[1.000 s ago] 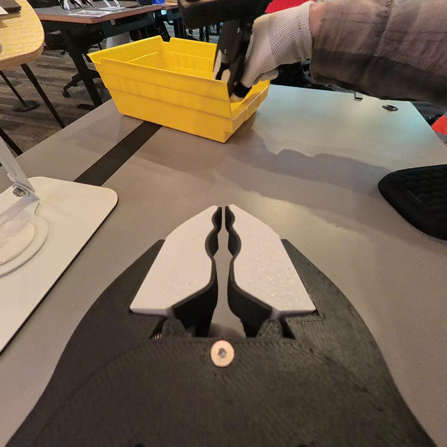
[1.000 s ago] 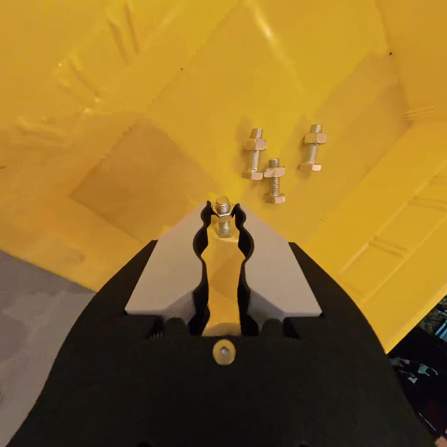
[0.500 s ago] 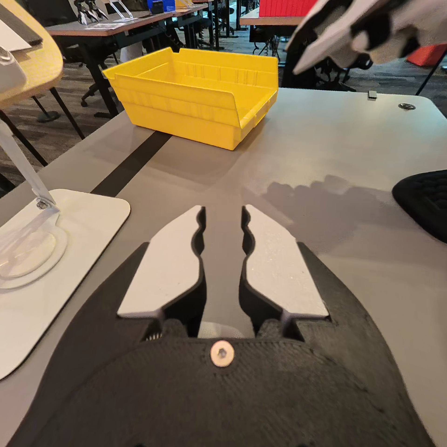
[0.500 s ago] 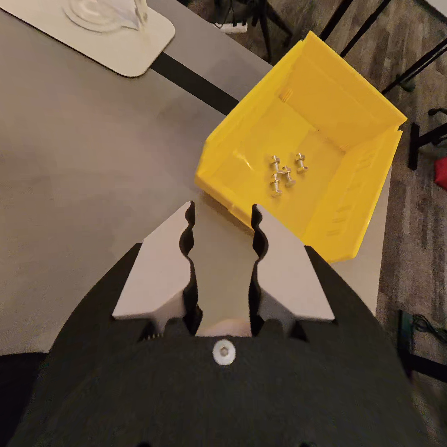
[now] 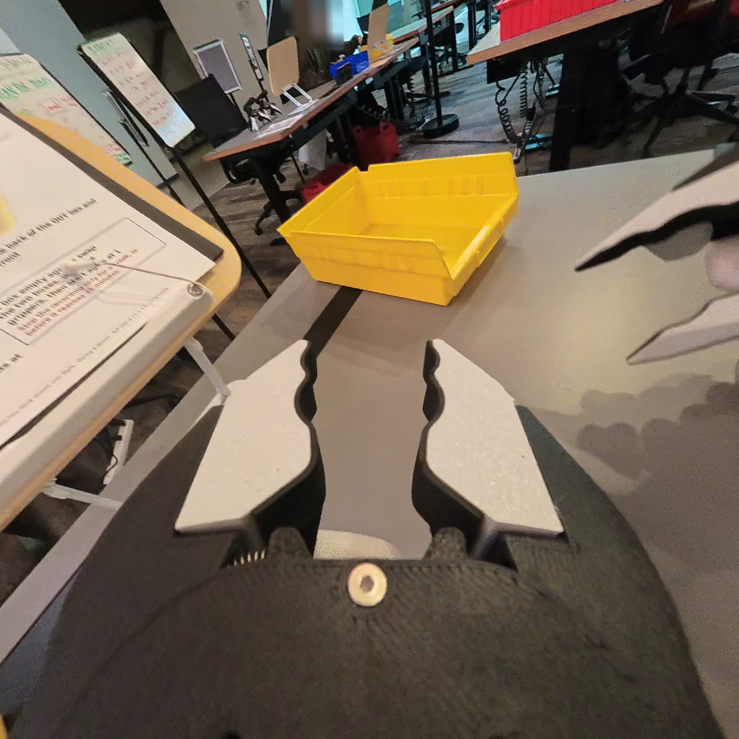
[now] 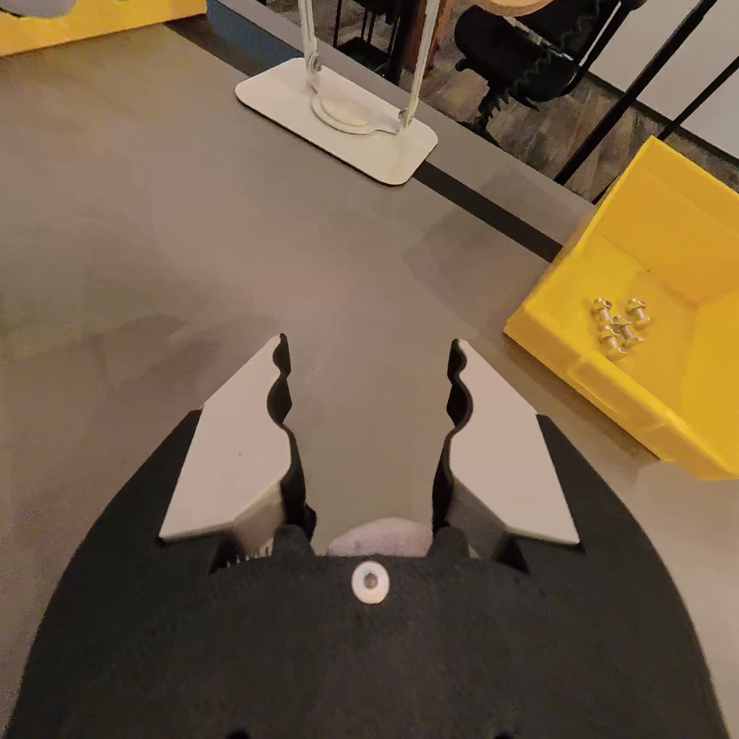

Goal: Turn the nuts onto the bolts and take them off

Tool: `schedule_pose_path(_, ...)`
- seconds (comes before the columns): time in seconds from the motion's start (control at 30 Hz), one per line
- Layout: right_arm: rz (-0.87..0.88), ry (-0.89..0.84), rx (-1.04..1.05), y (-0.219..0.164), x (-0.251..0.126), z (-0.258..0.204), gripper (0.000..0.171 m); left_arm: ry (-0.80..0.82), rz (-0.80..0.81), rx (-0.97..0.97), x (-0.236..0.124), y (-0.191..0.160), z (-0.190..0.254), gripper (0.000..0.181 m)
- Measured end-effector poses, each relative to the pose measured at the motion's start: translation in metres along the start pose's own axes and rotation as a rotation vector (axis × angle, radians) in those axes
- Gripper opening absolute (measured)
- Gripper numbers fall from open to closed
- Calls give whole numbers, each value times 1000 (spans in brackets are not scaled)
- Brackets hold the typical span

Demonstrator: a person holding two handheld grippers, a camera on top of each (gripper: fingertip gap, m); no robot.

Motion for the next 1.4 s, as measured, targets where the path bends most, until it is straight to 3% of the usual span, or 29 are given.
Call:
schedule_pose_path(0.1, 36, 6, 11, 0, 5, -10, 81, 46, 11, 22, -2, 10, -1, 51)
schedule_pose_path(0.2, 36, -102, 10, -7, -2, 13, 84, 112, 6, 59, -8, 19, -4, 56)
schedule_pose_path(0.3, 47, -231, 107, -23, -15, 67, 82, 235, 13, 83, -29, 35, -16, 67)
schedule_pose_path(0.43, 11, -398, 247, -68, -25, 158, 78, 474, 17, 2, -88, 36, -62, 78)
schedule_pose_path(0.5, -32, -451, 308, -98, -22, 198, 74, 589, -73, -54, -127, 11, -97, 86)
schedule_pose_path(0.57, -73, -472, 372, -122, -18, 229, 81, 705, -158, -136, -178, -22, -134, 88)
schedule_pose_path(0.63, -141, -510, 336, -144, -9, 253, 80, 843, -200, -212, -235, -57, -172, 89)
schedule_pose_path(0.73, -163, -421, 369, -163, 17, 265, 74, 1055, -292, -295, -316, -107, -217, 89)
schedule_pose_path(0.87, -218, -347, 348, -170, 49, 267, 58, 1175, -316, -433, -376, -153, -256, 90)
schedule_pose_path(1.0, -222, -285, 334, -167, 70, 265, 31, 1033, -305, -629, -364, -194, -273, 91)
schedule_pose_path(1.13, -232, -266, 354, -169, 74, 269, 3, 919, -310, -665, -331, -213, -277, 58)
schedule_pose_path(1.23, -241, -256, 334, -168, 74, 269, 3, 952, -260, -608, -324, -210, -285, 10)
schedule_pose_path(1.4, -230, -243, 360, -163, 66, 265, 2, 912, -176, -646, -317, -208, -285, 6)
Point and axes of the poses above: each gripper's, where its closed fingertips meet, x out along the fingers, y out of its top, z = x × y across the jaws, the point moved 5 cm from there along -x, back along the fingers, and after that the axes turned 15 degrees about -x, right-handed, at the moved point
